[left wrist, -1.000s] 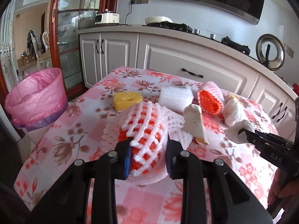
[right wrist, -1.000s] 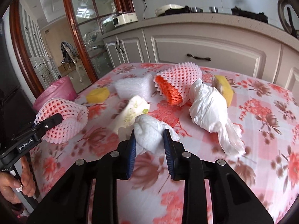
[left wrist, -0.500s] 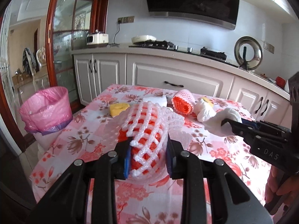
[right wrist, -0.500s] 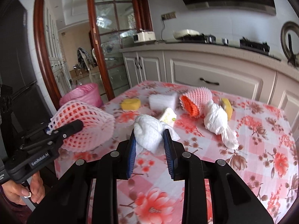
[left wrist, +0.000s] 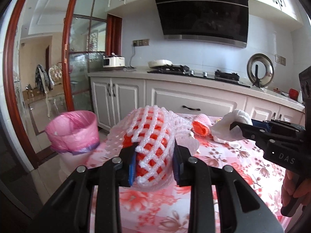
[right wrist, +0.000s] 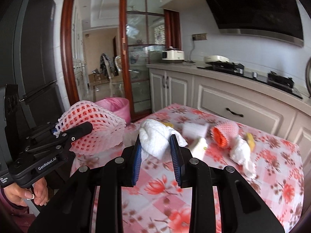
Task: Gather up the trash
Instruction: 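Carry the foam net and white tissue to the pink bin, then release both items into the bin and return to the table, then grasp the yellow sponge with the left gripper while the right grasps the printed tissue pack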
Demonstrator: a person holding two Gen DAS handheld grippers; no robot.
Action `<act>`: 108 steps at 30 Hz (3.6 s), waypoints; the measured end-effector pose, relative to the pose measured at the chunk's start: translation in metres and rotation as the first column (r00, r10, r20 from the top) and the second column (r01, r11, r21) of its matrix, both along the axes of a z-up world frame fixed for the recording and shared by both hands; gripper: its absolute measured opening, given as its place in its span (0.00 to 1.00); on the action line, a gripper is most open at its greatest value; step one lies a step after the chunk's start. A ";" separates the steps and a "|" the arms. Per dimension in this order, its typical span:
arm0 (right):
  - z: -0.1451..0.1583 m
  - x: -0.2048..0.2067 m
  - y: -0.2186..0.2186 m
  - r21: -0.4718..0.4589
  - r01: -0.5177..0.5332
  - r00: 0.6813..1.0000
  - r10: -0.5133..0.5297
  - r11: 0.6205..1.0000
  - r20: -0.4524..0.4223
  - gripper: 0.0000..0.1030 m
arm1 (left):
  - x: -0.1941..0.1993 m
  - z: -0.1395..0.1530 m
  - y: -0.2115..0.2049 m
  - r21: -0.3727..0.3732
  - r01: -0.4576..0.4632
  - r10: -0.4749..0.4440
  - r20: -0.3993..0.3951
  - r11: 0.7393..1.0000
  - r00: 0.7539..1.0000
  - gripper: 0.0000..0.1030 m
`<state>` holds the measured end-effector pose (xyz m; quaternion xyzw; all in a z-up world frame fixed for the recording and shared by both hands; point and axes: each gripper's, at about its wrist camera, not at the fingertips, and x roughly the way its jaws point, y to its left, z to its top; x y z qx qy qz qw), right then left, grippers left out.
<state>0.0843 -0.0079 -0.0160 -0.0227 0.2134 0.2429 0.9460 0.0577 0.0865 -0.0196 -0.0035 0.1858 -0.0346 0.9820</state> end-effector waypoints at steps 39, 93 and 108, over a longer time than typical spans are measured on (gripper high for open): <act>-0.053 0.309 0.312 0.073 -0.352 0.912 0.359 0.933 -0.198 0.38 | 0.245 -0.042 0.321 -0.074 -0.432 0.416 -0.167 0.899 0.894 0.45; -0.093 0.108 -0.056 0.083 0.158 0.964 -0.135 0.984 -0.230 0.69 | 0.099 -0.073 0.012 -0.055 -0.065 0.053 -0.205 0.996 0.977 0.95; -0.138 0.199 -0.033 0.021 0.202 0.923 -0.183 0.979 -0.338 0.69 | 0.144 -0.097 0.025 -0.042 -0.082 0.069 -0.240 0.996 0.968 0.95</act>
